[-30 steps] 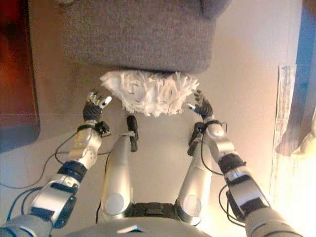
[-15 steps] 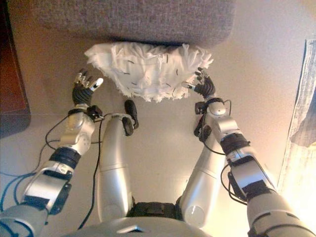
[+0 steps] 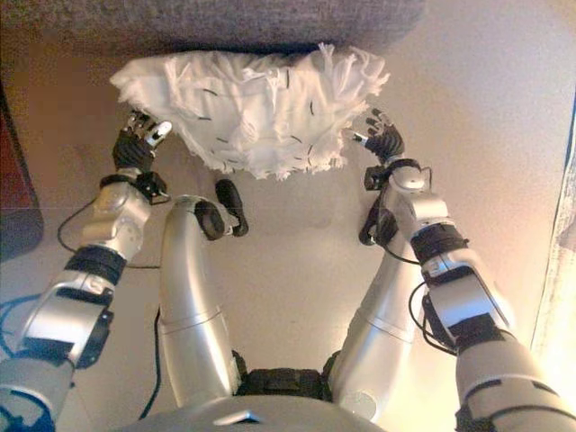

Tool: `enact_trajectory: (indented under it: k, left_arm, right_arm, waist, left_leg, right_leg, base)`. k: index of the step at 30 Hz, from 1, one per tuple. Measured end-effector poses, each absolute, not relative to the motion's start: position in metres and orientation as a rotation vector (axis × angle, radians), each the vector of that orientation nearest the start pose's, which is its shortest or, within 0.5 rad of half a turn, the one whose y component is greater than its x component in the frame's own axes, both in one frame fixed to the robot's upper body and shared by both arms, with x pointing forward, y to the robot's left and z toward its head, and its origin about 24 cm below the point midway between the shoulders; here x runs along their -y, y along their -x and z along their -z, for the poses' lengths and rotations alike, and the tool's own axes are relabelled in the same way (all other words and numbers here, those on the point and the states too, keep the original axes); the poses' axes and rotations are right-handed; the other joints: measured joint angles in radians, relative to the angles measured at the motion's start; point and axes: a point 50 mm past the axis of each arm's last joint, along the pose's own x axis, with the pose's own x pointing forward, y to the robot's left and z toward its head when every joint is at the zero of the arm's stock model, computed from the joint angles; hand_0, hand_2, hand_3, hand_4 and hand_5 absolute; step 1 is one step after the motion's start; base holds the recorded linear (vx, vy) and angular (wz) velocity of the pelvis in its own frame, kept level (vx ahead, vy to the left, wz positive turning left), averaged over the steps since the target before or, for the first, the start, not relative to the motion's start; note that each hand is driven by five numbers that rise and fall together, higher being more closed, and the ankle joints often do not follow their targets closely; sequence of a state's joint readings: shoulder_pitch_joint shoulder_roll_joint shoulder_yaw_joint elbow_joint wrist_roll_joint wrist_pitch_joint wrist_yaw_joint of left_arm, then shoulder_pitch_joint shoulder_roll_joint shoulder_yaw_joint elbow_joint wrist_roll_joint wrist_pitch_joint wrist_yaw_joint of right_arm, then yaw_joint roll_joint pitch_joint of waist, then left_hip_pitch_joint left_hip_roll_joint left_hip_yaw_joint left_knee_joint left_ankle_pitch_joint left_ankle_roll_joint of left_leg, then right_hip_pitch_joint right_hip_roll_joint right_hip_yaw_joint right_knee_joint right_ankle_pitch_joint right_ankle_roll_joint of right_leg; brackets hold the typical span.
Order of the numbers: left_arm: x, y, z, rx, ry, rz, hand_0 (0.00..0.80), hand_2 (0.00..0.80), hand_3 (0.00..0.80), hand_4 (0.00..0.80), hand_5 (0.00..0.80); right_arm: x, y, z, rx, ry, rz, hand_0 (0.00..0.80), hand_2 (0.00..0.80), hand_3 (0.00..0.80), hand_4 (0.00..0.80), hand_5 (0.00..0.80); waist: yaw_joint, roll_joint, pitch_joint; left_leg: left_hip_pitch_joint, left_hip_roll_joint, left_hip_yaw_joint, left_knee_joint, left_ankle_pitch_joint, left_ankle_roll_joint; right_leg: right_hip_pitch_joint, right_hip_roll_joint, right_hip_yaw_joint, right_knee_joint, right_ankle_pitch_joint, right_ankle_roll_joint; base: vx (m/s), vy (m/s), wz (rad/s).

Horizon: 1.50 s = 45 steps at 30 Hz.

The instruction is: Pick up the cushion and take it to the sofa

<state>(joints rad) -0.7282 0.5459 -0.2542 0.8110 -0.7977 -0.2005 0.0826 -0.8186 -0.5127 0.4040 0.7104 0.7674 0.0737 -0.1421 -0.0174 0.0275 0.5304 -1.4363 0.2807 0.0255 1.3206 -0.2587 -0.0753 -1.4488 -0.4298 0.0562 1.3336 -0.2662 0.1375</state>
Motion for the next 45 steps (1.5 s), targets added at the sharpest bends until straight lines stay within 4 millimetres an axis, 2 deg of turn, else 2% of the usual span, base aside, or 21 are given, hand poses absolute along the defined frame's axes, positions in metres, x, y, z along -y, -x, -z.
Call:
enact_trajectory:
  k: [4,9,14,19,25,32,45]
  left_arm:
    - [-0.253,-0.376,-0.132,0.1,0.155,-0.144,0.0,0.0,0.0,0.0,0.0]
    - [-0.26,-0.379,-0.144,0.111,0.194,-0.096,0.0,0.0,0.0,0.0,0.0]
    - [-0.262,-0.379,-0.15,0.106,0.156,-0.008,0.0,0.0,0.0,0.0,0.0]
    - [-0.26,-0.381,-0.156,0.105,0.131,0.043,0.0,0.0,0.0,0.0,0.0]
    - [-0.253,-0.384,-0.16,0.092,0.092,0.079,0.0,0.0,0.0,0.0,0.0]
    - [-0.245,-0.388,-0.168,0.09,0.066,0.104,0.0,0.0,0.0,0.0,0.0]
    - [-0.24,-0.39,-0.167,0.072,0.045,0.098,0.0,0.0,0.0,0.0,0.0]
  right_arm:
    - [0.205,-0.381,-0.12,-0.109,-0.045,0.005,0.0,0.0,0.0,0.0,0.0]
    - [0.222,-0.377,-0.124,-0.109,-0.003,-0.089,0.0,0.0,0.0,0.0,0.0]
    - [0.208,-0.378,-0.133,-0.097,0.045,-0.317,0.0,0.0,0.0,0.0,0.0]
    - [0.19,-0.381,-0.142,-0.094,0.114,-0.444,0.0,0.0,0.0,0.0,0.0]
    - [0.183,-0.386,-0.151,-0.112,0.162,-0.449,0.0,0.0,0.0,0.0,0.0]
    - [0.177,-0.391,-0.158,-0.132,0.217,-0.404,0.0,0.0,0.0,0.0,0.0]
    - [0.168,-0.394,-0.155,-0.17,0.254,-0.264,0.0,0.0,0.0,0.0,0.0]
  waist:
    - [-0.022,0.0,0.0]
    - [-0.024,0.0,0.0]
    - [-0.019,0.0,0.0]
    - [-0.017,0.0,0.0]
    - [0.006,0.0,0.0]
    - [0.009,0.0,0.0]
    - [0.009,0.001,0.0]
  left_leg:
    - [-0.022,0.02,-0.002,0.033,-0.013,0.002]
    - [-0.068,0.044,-0.007,0.081,-0.021,0.002]
    - [-0.104,0.051,-0.028,0.117,-0.021,0.002]
    - [-0.126,0.05,-0.029,0.151,-0.023,0.006]
    - [-0.134,0.045,-0.03,0.172,-0.027,0.008]
    - [-0.144,0.025,-0.032,0.181,-0.023,0.015]
    - [-0.147,0.021,-0.038,0.194,-0.02,0.019]
  right_leg:
    - [-0.026,0.006,0.008,0.036,-0.017,-0.005]
    - [-0.079,0.006,0.022,0.098,-0.038,-0.013]
    - [-0.105,-0.001,0.022,0.149,-0.057,-0.02]
    - [-0.123,-0.024,0.03,0.184,-0.068,-0.018]
    - [-0.134,-0.033,0.045,0.21,-0.074,-0.015]
    - [-0.134,-0.058,0.044,0.226,-0.085,-0.014]
    - [-0.132,-0.066,0.048,0.246,-0.09,-0.017]
  base:
    - [0.016,0.003,-0.05]
    - [-0.004,-0.048,0.01]
    - [-0.012,-0.074,0.06]
    - [0.009,-0.023,0.1]
    - [0.001,-0.006,0.04]
    - [0.009,-0.004,0.09]
    - [0.003,-0.002,0.02]
